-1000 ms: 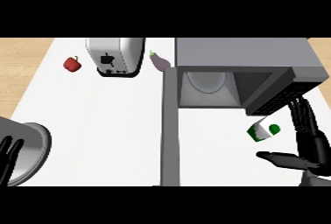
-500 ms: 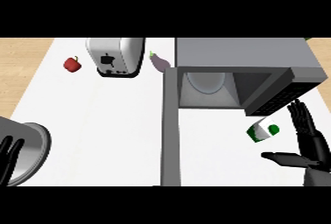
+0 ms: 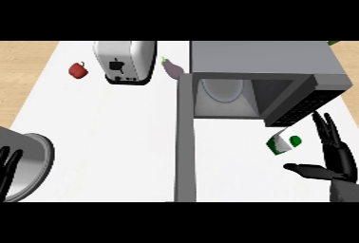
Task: Pick up the milk, place it into the microwave and close the microwave
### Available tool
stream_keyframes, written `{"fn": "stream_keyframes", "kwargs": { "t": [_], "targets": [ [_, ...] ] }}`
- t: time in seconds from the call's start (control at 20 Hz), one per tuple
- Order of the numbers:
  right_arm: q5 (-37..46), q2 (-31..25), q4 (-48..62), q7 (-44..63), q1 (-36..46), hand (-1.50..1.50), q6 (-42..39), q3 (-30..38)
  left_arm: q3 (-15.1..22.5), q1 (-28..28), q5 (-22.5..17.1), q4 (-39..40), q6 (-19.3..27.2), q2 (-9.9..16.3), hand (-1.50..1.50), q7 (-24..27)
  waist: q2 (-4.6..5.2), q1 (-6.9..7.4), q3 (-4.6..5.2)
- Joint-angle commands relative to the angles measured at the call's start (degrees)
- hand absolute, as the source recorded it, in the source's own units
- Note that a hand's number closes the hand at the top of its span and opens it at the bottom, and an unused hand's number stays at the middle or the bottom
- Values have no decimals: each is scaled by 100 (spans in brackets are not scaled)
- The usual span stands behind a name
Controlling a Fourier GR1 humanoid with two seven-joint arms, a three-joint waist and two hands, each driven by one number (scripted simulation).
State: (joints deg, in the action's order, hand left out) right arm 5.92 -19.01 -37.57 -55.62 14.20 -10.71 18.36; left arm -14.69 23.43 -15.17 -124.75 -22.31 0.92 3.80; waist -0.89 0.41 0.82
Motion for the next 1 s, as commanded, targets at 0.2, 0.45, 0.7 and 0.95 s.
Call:
{"fn": "stream_keyframes", "kwargs": {
  "t": [0.2,0.45,0.7,0.95],
  "targets": [
    [236,-91,1143,-114,430,-150,-155,-157,133,294,22,-85,-104,-89,-150,147,129,155,-99],
    [158,-6,1326,-412,342,-150,-389,-249,-235,2,-155,238,-267,177,-150,214,146,154,-103],
    [54,-102,1575,-266,441,-150,-542,-265,-215,-20,-92,336,-226,90,-150,243,145,145,-101],
    [-46,26,1732,-497,695,-150,-309,-198,-119,-123,-108,107,-71,50,-150,29,141,139,-105]
  ]
}}
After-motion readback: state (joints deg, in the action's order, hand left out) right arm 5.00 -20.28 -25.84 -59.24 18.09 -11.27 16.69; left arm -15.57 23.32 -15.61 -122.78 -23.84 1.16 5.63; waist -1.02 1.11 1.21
